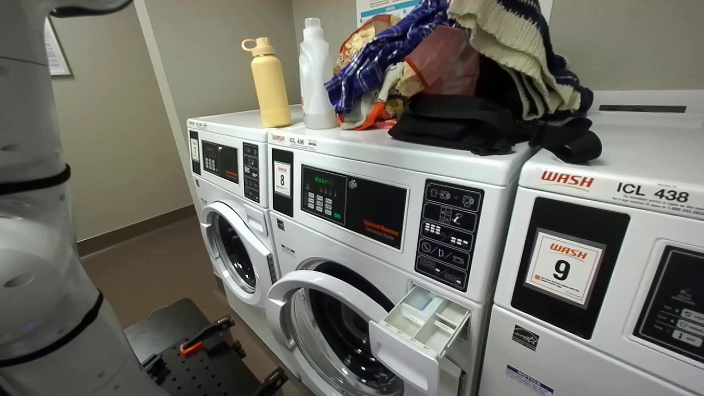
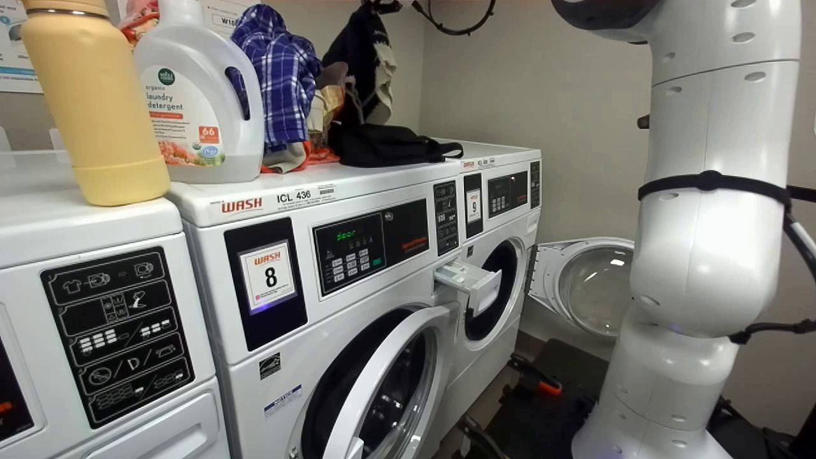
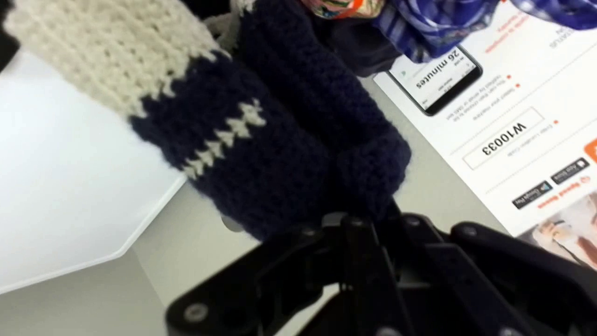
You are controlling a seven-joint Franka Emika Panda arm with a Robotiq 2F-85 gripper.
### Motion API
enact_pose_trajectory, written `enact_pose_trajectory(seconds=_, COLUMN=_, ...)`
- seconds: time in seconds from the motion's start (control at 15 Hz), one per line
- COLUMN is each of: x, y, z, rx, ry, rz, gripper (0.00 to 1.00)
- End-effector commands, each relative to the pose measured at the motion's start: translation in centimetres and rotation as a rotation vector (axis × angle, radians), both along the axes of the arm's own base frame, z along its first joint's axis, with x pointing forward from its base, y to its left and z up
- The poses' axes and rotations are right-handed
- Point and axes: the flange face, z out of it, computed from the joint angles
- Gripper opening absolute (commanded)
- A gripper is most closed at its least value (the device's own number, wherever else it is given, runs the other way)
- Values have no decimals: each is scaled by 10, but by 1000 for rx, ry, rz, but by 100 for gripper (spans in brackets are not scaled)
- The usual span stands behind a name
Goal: Move the blue knitted cloth to the left
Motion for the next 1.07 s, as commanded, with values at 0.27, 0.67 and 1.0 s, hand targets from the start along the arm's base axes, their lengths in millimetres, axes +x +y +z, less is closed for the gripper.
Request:
enact_pose_trajectory(seconds=0.27, x=-28, y=82, z=88, rx=-118, ry=-173, rz=-44, gripper=2)
enact_pose_trajectory(seconds=0.67, x=-35, y=153, z=126, rx=-241, ry=-242, rz=-10, gripper=2)
enact_pose_trajectory(seconds=1.0, x=-42, y=225, z=147, rx=-334, ry=-259, rz=19, gripper=2)
